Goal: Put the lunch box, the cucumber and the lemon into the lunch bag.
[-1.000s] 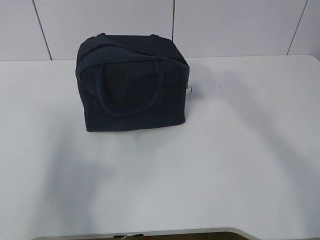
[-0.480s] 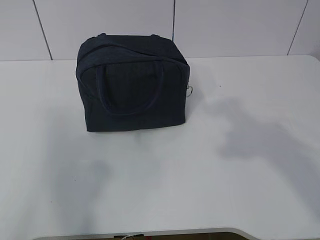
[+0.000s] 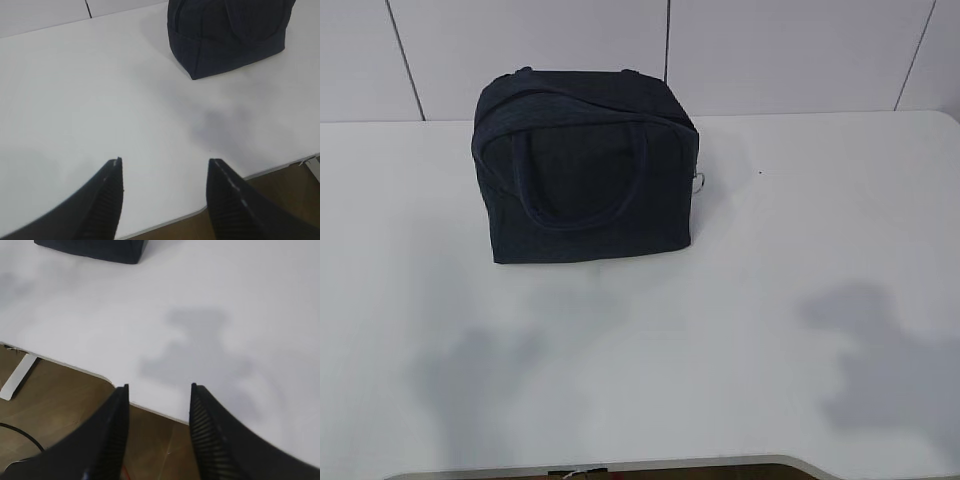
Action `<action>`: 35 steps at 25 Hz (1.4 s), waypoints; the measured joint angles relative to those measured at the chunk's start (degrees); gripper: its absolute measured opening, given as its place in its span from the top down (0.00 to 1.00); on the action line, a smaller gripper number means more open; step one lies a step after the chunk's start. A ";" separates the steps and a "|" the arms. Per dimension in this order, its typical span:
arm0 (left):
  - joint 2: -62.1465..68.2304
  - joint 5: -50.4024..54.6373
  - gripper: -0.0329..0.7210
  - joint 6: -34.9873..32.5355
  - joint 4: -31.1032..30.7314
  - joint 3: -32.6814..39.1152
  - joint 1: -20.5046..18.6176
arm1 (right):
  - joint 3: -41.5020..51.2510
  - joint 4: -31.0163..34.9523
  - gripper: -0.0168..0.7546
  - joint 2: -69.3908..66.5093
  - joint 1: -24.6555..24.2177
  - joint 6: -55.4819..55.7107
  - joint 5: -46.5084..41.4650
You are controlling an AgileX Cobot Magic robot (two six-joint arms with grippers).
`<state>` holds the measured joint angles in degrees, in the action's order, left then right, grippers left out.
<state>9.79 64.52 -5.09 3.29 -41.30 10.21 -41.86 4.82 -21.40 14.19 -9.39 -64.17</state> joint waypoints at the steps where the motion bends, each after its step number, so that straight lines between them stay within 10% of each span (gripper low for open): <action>1: -1.19 0.09 0.44 0.00 0.00 0.72 0.00 | 1.30 -0.21 0.55 1.63 0.00 0.27 0.00; 35: -9.17 -1.17 0.44 0.25 6.70 12.34 0.00 | 13.18 -0.94 0.55 22.26 0.00 1.34 -1.10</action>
<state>0.62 63.34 -4.84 10.00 -28.96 10.21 -28.68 3.88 0.86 14.19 -8.05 -65.27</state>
